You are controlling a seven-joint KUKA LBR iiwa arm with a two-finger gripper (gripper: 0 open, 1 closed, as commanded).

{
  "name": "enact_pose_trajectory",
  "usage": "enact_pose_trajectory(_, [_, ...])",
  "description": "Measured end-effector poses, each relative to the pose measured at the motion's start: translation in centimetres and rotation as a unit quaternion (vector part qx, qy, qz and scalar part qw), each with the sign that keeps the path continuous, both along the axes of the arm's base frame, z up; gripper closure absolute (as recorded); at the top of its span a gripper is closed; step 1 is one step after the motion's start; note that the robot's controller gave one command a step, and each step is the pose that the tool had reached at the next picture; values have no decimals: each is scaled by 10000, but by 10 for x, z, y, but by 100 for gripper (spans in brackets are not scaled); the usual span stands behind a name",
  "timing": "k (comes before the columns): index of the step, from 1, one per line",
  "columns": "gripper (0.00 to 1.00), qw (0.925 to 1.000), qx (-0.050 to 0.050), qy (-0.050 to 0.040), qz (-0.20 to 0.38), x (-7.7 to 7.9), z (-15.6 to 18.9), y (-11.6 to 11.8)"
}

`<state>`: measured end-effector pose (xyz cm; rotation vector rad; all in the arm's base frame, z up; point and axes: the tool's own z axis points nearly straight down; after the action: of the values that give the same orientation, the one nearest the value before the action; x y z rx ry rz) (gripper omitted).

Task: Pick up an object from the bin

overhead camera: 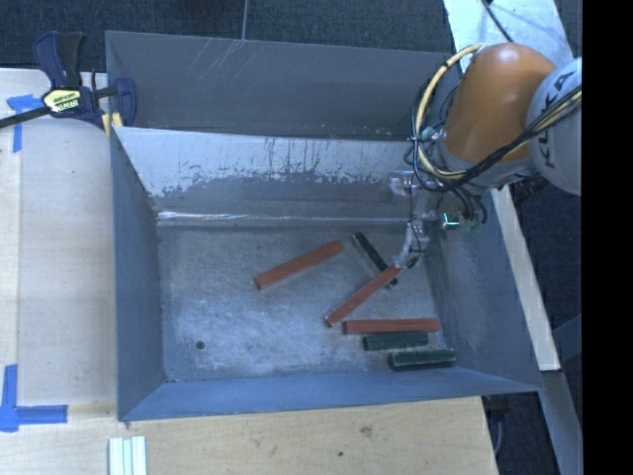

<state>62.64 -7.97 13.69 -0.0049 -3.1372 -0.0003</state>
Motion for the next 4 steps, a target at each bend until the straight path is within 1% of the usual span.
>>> enact_pose_trajectory(1, [0, 9972, -12, -60, 744, -41, -64, 32])
enact_pose_trajectory(2, [0, 9881, 0, -27, 1535, -77, -36, 36])
enact_pose_trajectory(3, [0, 9665, 0, -52, 2566, -46, -36, 48])
enact_pose_trajectory(4, [0, 9569, 2, -39, 2905, -47, -67, 40])
